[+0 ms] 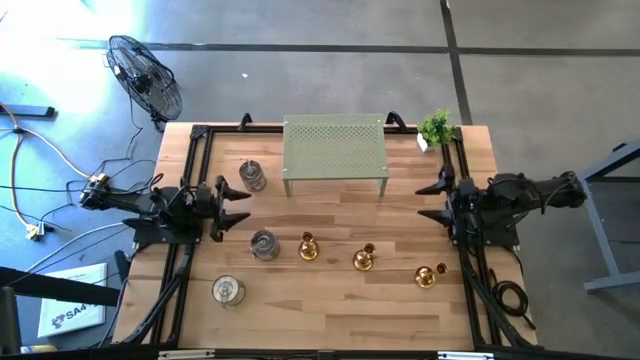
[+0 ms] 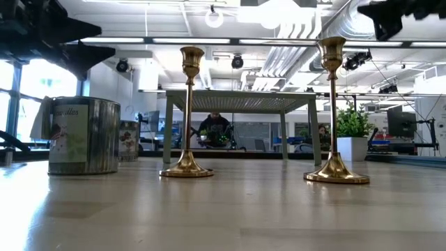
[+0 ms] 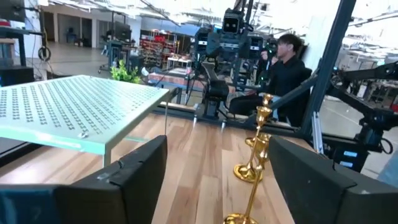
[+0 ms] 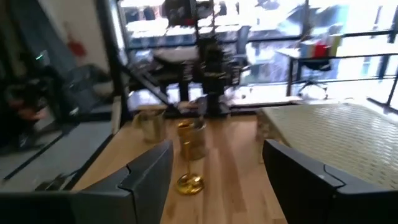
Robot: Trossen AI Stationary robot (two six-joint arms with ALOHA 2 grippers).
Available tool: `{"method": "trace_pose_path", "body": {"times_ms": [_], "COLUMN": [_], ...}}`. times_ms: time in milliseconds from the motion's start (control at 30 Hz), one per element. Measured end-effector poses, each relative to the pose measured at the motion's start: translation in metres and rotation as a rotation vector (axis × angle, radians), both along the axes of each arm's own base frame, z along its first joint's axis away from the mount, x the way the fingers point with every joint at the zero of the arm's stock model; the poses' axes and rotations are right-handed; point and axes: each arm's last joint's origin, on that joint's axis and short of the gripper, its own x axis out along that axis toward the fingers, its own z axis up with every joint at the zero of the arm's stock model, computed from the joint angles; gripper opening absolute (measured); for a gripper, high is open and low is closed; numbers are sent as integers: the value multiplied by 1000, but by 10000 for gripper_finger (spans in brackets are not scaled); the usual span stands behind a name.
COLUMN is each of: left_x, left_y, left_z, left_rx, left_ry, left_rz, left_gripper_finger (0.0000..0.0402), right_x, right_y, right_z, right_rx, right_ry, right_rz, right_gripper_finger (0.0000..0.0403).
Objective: Pick & Place candle stick holders
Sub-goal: Put the right gold candle holder on the shelf
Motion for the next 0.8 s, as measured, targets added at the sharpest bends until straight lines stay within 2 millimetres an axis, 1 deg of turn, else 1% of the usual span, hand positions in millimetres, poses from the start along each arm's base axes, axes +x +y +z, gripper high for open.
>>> {"method": "trace_pose_path", "body": {"times_ms": [167, 300, 500, 567, 633, 733, 800], "left_x": [0, -1, -1, -1, 0, 0, 0], "left_y": [2, 4, 4, 4, 4, 4, 4], "left_z": [0, 0, 0, -1, -2, -3, -5], "left_rx": [1, -9, 11, 17, 21, 26, 24], "left_ry": [3, 4, 8, 14, 27, 43, 55], "left_rz": [80, 132, 136, 137, 143, 144, 144], "left_gripper_finger": [278, 278, 278, 278, 278, 278, 278], "right_x": [16, 24, 27, 30, 33, 41, 47], "right_y": [6, 12, 19, 21, 22, 26, 28], "right_z": [27, 47, 70, 79, 87, 100, 108], "right_rx": [-58, -37, 104, 163, 206, 383, 456], "right_ry": [133, 326, 643, 717, 771, 782, 781], "right_rz": [65, 72, -25, -64, -102, -180, -201], "right_gripper_finger": [243, 243, 243, 243, 243, 243, 243]}}
